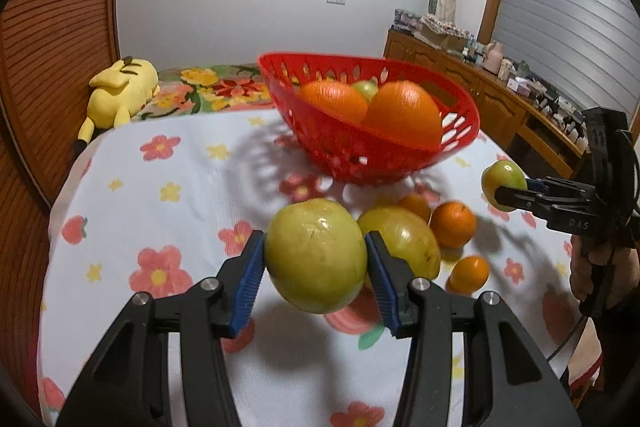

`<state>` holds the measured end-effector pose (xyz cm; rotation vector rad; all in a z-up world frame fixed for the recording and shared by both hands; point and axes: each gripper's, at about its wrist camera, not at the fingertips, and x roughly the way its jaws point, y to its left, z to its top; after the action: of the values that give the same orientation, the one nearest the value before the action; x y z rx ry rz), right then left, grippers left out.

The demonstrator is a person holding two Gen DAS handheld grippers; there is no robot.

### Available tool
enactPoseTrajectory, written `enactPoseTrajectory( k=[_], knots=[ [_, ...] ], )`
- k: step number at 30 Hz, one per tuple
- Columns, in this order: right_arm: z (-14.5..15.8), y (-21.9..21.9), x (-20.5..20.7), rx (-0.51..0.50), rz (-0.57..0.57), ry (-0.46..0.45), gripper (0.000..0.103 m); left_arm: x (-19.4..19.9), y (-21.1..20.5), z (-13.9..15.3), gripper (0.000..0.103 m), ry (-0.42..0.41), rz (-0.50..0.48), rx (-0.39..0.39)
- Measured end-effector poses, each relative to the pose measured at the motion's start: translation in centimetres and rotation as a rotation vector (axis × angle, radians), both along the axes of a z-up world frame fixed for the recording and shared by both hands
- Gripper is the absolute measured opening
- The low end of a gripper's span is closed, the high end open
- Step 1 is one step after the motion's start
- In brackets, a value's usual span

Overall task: Organize fruits
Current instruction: 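Lift and carry the yellow pomelo and green citrus over the red basket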

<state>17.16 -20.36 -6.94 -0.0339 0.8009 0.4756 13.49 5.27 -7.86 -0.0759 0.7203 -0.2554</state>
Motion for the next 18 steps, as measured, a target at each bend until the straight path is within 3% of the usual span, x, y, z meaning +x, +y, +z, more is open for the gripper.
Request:
enactPoseTrajectory(
  k=[6, 18],
  knots=[
    [3.4, 0.4, -0.4, 0.001, 0.024, -0.072, 0.051, 0.5, -0.1, 2.1, 0.049, -0.050, -0.002, -0.002],
    [6.4, 1.9, 0.5, -0.016, 0.061, -0.134, 0.051, 1.1, -0.8, 4.6, 0.049, -0.109, -0.005, -0.006]
  ],
)
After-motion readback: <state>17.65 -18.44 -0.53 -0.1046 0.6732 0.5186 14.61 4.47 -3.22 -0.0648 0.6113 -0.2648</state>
